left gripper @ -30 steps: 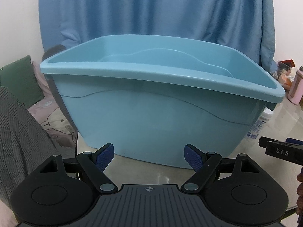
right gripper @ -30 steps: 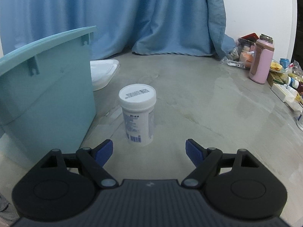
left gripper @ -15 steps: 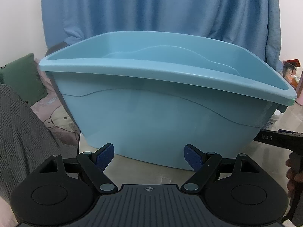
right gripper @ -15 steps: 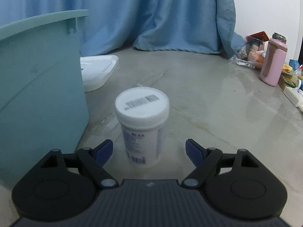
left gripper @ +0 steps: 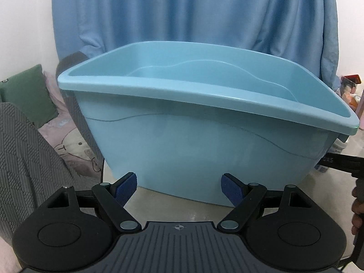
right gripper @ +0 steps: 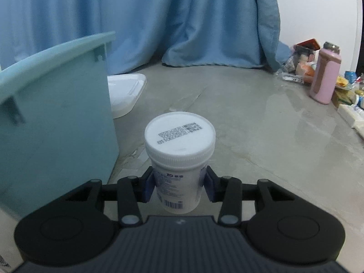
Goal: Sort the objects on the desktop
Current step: 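Lift and carry the white bottle over the blue tub with the right gripper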
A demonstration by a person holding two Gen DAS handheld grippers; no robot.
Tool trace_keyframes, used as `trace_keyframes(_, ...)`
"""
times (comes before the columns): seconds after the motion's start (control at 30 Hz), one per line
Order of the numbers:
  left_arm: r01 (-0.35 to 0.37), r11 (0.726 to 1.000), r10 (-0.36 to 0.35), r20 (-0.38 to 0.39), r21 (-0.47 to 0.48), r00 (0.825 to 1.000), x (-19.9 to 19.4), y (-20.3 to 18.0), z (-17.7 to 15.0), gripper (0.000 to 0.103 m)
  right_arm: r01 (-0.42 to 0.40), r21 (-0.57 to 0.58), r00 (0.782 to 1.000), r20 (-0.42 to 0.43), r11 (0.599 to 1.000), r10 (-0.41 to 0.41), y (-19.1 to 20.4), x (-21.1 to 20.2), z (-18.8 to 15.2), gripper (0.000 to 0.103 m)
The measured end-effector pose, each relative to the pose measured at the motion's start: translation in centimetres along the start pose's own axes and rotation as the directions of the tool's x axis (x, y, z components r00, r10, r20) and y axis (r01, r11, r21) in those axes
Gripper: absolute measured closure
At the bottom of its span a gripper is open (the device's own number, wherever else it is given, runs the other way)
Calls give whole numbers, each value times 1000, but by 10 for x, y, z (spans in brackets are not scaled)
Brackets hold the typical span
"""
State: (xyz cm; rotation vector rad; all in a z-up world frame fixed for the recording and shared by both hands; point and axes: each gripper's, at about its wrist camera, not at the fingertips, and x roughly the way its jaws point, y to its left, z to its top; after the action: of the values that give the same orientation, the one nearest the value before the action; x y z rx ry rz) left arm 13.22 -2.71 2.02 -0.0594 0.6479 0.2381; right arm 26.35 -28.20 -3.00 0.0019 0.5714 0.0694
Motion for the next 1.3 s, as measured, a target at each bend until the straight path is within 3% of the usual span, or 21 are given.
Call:
trace_keyframes(0.83,105,992,-110,60,76,992,-55,48,-9,20,128,43,989,73,991,-131,10,-117,-30,58)
trace_keyframes(1.3,113,991,-117,63,70,991,-68,74,-9,20,71,27,977,198,997,-75,45,-198,-16,58)
